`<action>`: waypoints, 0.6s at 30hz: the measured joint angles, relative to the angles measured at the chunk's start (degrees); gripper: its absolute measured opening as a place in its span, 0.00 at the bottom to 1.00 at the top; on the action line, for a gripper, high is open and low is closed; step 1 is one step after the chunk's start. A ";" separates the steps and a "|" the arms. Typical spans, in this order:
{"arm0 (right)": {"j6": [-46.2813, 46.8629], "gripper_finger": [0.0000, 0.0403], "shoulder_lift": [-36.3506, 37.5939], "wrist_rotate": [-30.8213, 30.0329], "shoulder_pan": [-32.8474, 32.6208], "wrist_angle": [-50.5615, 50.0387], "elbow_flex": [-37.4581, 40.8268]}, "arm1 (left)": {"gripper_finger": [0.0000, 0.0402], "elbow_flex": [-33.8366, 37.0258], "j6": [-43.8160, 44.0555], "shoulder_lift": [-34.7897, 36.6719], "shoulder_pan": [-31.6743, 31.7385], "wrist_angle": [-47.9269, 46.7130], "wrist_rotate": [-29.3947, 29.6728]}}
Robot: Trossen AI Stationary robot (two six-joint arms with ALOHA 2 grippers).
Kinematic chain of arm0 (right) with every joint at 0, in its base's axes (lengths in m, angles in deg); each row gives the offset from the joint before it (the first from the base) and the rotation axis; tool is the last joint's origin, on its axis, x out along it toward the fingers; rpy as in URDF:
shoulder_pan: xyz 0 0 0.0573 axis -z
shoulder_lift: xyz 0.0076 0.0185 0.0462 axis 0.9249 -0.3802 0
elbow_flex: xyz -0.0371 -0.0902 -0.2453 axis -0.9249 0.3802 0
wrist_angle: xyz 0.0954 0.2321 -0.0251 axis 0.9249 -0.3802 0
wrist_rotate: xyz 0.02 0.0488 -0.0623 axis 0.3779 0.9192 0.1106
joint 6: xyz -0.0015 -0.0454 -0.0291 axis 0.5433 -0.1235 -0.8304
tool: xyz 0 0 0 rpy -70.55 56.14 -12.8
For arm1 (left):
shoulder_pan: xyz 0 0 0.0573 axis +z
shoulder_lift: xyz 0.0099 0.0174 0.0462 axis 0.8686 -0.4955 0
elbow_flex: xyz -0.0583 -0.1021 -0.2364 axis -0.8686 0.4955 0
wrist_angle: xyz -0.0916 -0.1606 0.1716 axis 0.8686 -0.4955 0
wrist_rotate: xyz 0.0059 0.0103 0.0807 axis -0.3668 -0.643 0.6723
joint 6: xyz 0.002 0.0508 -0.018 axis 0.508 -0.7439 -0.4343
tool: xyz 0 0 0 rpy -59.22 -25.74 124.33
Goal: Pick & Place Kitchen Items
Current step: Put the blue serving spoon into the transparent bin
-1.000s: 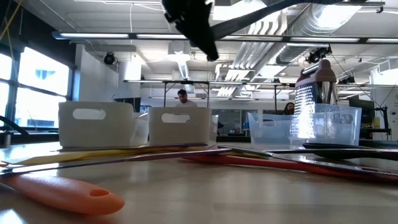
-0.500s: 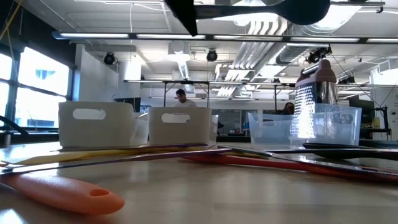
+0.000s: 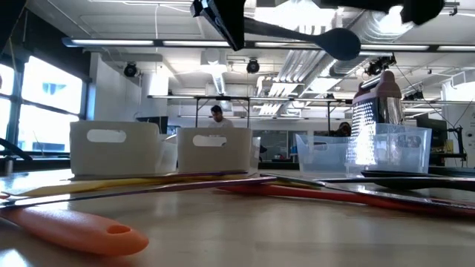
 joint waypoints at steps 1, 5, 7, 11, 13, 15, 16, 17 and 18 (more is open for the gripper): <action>-1.01 0.60 -1.25 -0.75 0.58 -0.01 -0.27 | 0.09 0.00 0.17 0.00 0.01 0.67 -1.00; -2.23 0.60 -5.38 -4.61 3.57 0.29 -0.83 | 0.09 0.00 -0.04 0.00 -0.03 4.72 -4.56; -2.18 0.60 -6.29 -6.07 5.01 0.38 -0.89 | 0.09 0.00 -0.07 0.00 -0.06 6.32 -5.60; -3.36 0.60 -6.54 -6.96 7.39 0.51 -0.89 | 0.09 0.00 -0.04 0.00 -0.04 7.12 -6.51; -3.49 0.60 -6.54 -7.89 8.00 1.45 -0.89 | 0.09 0.00 -0.04 0.00 -0.02 7.14 -6.73; -3.24 0.59 -6.54 -8.30 8.13 1.95 -0.89 | 0.09 0.00 -0.06 0.00 -0.02 7.16 -6.75; -3.24 0.58 -6.54 -8.17 8.05 1.93 -0.89 | 0.09 0.00 -0.06 0.00 -0.02 7.16 -6.75; -3.22 0.56 -6.54 -7.82 7.95 1.87 -0.89 | 0.09 0.00 -0.06 0.00 -0.02 7.18 -6.75; -3.22 0.54 -6.54 -7.62 7.89 1.82 -0.89 | 0.09 0.00 -0.06 0.00 -0.02 7.19 -6.73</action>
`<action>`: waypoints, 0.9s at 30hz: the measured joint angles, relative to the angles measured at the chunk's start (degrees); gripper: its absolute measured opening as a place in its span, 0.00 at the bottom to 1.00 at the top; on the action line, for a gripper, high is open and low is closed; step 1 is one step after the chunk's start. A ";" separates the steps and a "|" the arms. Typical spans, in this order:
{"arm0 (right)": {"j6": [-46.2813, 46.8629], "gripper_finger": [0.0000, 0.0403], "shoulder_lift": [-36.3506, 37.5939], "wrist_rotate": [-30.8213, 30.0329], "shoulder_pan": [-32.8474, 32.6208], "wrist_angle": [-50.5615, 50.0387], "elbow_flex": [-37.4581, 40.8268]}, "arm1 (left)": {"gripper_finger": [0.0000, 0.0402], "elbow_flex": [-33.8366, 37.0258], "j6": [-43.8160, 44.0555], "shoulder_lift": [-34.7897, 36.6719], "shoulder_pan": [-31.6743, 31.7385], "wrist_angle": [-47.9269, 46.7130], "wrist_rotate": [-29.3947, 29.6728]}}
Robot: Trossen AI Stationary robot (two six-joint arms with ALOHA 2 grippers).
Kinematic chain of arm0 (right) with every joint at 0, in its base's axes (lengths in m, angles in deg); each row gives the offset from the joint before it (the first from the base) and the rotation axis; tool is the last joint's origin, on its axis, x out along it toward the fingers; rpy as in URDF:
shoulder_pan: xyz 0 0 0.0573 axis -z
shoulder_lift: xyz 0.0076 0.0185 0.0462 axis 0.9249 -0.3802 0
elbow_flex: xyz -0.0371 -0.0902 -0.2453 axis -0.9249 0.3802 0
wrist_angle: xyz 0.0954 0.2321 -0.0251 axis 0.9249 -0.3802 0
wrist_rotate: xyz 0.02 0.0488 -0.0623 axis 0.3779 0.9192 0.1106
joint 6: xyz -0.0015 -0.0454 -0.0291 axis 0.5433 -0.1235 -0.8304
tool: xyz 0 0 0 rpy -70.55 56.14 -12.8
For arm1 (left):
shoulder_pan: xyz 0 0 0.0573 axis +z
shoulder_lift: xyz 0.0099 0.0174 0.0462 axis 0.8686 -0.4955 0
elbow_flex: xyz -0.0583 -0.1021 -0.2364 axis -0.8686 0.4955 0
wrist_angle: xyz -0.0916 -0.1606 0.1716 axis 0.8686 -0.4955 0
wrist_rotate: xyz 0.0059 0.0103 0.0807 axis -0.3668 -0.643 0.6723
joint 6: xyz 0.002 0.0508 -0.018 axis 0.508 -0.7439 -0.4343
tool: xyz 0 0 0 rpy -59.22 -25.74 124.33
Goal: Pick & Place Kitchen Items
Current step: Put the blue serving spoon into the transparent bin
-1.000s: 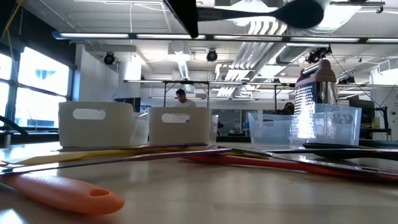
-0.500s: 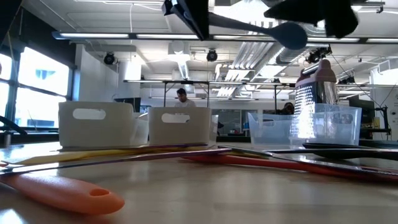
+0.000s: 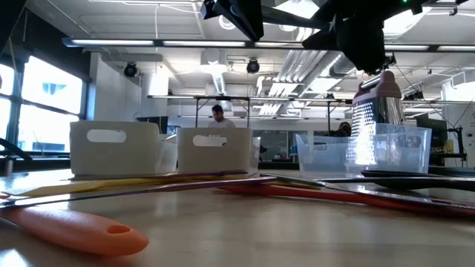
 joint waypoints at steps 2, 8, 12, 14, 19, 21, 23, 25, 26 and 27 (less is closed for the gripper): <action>-0.08 0.47 0.00 0.38 -0.02 -0.12 0.00 | 0.09 0.00 -0.14 0.00 0.00 0.16 0.00; -0.83 0.19 0.00 1.62 0.38 -0.92 0.03 | 0.09 0.00 -0.61 0.00 -0.02 0.54 0.10; -2.55 0.09 -0.17 0.55 0.63 -3.16 0.17 | 0.09 -0.20 -0.63 0.28 -0.02 1.20 0.70; -1.75 0.09 -0.13 0.41 0.61 -4.47 0.13 | 0.09 -0.17 -0.63 0.12 -0.02 1.14 0.66; 1.29 0.09 -0.13 0.44 0.61 -5.42 0.13 | 0.09 -0.15 -0.63 0.11 -0.02 1.27 0.70; 1.46 0.09 -0.13 0.35 0.58 -5.44 0.13 | 0.09 -0.13 -0.65 0.11 -0.02 1.32 1.02; 2.25 0.09 -0.13 -0.12 0.34 -5.49 0.13 | 0.09 -0.14 -1.49 0.11 -0.02 1.67 1.35; 2.96 0.09 -0.13 -1.06 -0.07 -5.66 0.13 | 0.09 -0.13 -1.95 0.11 -0.02 2.11 0.94; 3.00 0.09 -0.13 -1.67 -0.42 -5.66 0.13 | 0.09 -0.13 -1.95 0.11 -0.02 2.45 0.40; 3.01 0.09 -0.13 -2.38 -0.76 -5.66 0.13 | 0.10 -0.15 -1.96 0.11 0.00 2.68 -0.33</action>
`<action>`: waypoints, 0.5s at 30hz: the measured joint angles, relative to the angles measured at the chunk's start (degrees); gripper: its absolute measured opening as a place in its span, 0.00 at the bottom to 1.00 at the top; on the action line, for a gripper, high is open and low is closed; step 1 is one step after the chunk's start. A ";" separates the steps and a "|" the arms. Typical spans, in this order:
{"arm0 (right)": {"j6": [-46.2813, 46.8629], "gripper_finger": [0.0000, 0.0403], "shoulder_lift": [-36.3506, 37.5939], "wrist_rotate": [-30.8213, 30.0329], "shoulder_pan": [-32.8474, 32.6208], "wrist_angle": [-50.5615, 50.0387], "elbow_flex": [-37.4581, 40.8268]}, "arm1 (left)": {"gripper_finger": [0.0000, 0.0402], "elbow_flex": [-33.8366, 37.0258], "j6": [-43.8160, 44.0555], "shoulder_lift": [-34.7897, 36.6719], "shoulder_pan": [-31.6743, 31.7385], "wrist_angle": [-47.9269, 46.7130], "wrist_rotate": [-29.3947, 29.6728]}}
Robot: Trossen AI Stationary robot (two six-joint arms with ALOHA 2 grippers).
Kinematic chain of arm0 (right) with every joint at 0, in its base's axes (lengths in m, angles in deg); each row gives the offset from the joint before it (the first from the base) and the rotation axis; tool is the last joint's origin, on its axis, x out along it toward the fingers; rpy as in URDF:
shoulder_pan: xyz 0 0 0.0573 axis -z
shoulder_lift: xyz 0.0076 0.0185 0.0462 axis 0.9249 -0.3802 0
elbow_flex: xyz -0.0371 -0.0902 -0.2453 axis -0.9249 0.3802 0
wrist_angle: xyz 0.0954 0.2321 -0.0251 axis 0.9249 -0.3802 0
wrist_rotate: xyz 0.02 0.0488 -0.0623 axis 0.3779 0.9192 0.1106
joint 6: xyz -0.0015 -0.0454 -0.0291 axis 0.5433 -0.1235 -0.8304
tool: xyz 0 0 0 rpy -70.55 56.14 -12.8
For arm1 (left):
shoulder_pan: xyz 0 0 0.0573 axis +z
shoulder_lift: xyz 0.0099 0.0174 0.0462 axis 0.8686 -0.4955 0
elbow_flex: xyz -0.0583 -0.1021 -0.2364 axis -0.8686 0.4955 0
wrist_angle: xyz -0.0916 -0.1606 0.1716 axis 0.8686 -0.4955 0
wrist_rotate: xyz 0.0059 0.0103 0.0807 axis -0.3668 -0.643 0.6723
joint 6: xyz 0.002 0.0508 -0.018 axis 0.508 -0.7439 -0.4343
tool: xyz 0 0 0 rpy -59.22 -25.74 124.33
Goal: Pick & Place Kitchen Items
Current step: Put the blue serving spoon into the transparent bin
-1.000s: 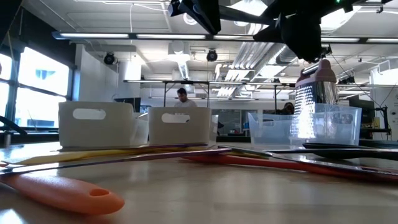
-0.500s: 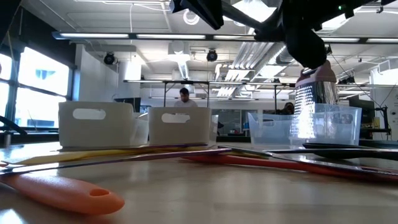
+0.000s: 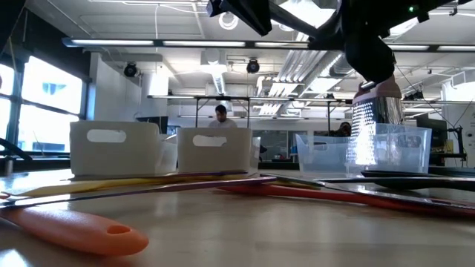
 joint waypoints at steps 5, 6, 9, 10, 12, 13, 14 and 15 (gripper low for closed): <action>2.39 0.09 0.04 -1.16 -1.81 -0.02 -0.04 | 0.10 -1.60 -0.70 -0.04 -0.02 -0.31 -1.17; 2.95 0.09 0.06 -1.41 -2.11 -0.02 -0.04 | 0.10 -1.87 -0.93 -0.05 -0.02 -0.35 -1.25; 4.93 0.09 0.12 -3.22 -2.67 -0.99 -0.16 | 0.10 -3.13 -1.21 -0.13 -0.08 -0.52 -1.49; 5.01 0.09 0.14 -4.27 -2.97 -1.22 -0.23 | 0.10 -3.54 -1.20 -0.17 -0.26 -0.61 -1.66; 5.29 0.09 0.16 -7.56 -3.64 -1.34 -0.19 | 0.10 -4.26 -1.19 -0.26 -0.45 -2.71 -2.03; 5.05 0.09 0.27 -8.50 -3.89 -1.48 -0.17 | 0.10 -4.34 -1.19 -0.22 -0.85 -3.98 -2.34; 5.22 0.09 0.35 -8.45 -4.09 -1.34 -0.17 | 0.10 -4.47 -1.19 -0.22 -1.05 -3.68 -2.65; 5.17 0.09 0.45 -8.43 -4.26 -1.34 -0.20 | 0.10 -4.51 -1.13 -0.23 -1.37 -3.63 -2.88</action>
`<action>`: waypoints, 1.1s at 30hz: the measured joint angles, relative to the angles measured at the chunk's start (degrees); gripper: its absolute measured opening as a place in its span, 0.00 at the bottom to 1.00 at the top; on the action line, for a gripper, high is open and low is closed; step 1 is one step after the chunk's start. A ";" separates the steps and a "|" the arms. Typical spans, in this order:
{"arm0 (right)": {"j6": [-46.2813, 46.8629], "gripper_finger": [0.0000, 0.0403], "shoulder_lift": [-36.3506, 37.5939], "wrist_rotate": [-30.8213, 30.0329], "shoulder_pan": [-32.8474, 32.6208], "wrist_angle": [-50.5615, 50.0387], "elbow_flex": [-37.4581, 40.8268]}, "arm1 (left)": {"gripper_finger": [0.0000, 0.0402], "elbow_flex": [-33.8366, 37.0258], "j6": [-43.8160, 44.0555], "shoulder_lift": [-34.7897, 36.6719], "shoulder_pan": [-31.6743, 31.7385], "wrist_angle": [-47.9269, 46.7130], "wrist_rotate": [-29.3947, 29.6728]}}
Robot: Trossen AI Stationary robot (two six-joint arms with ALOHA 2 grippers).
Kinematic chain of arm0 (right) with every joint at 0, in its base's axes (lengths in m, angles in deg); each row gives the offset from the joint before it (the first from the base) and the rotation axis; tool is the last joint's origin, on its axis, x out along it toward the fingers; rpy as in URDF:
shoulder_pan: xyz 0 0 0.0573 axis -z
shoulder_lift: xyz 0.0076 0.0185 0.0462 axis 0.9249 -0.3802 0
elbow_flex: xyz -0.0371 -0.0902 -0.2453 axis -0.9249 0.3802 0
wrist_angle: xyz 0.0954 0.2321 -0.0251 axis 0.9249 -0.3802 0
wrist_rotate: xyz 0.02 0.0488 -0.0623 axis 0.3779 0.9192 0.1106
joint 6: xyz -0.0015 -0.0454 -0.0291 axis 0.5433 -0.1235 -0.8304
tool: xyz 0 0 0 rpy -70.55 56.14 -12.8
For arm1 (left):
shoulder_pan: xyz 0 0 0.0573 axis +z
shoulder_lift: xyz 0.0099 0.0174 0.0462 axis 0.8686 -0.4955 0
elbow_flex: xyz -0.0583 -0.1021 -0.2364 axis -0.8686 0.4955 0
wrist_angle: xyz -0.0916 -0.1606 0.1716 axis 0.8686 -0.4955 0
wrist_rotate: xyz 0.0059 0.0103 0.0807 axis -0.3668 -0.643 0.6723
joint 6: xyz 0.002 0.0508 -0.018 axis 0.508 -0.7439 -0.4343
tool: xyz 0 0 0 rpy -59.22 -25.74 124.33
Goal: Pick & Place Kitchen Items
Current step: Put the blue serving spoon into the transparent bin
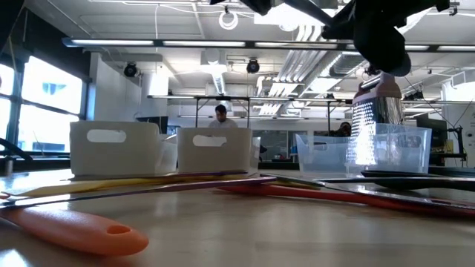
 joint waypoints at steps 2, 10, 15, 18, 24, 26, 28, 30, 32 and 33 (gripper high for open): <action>0.00 0.09 0.05 -0.58 -0.09 -0.37 0.03 | 0.10 -0.01 0.12 -0.01 -0.15 -1.98 -0.11; 2.97 0.09 3.04 -3.82 -0.95 -0.45 0.07 | 0.10 -0.04 3.77 0.01 -2.26 -8.88 1.45; 13.94 0.09 9.87 1.53 -3.25 -0.87 0.07 | 0.10 -0.04 7.50 0.01 -4.64 -14.16 6.17; 23.96 0.09 15.26 8.15 -3.94 -5.21 0.07 | 0.11 -0.04 9.87 0.04 -6.25 -15.93 8.18; 54.60 0.09 26.40 20.43 -1.45 -28.89 0.07 | 0.11 -0.04 13.23 0.07 -10.45 -17.96 10.93; 63.37 0.09 28.98 23.40 0.60 -36.07 0.45 | 0.11 -0.04 14.08 0.08 -11.85 -18.59 12.29; 68.76 0.09 30.89 25.56 2.87 -39.25 1.54 | 0.11 -0.04 14.97 0.08 -13.04 -18.53 13.71; 70.95 0.09 32.28 29.50 6.09 -37.59 2.76 | 0.11 -0.04 15.48 0.08 -14.05 -18.50 14.82; 70.49 0.09 32.77 33.18 9.69 -35.05 4.04 | 0.11 -0.04 16.11 0.08 -14.86 -18.51 15.49; 69.91 0.09 32.74 34.40 11.50 -34.39 4.70 | 0.11 -0.04 16.42 0.08 -15.08 -18.51 15.87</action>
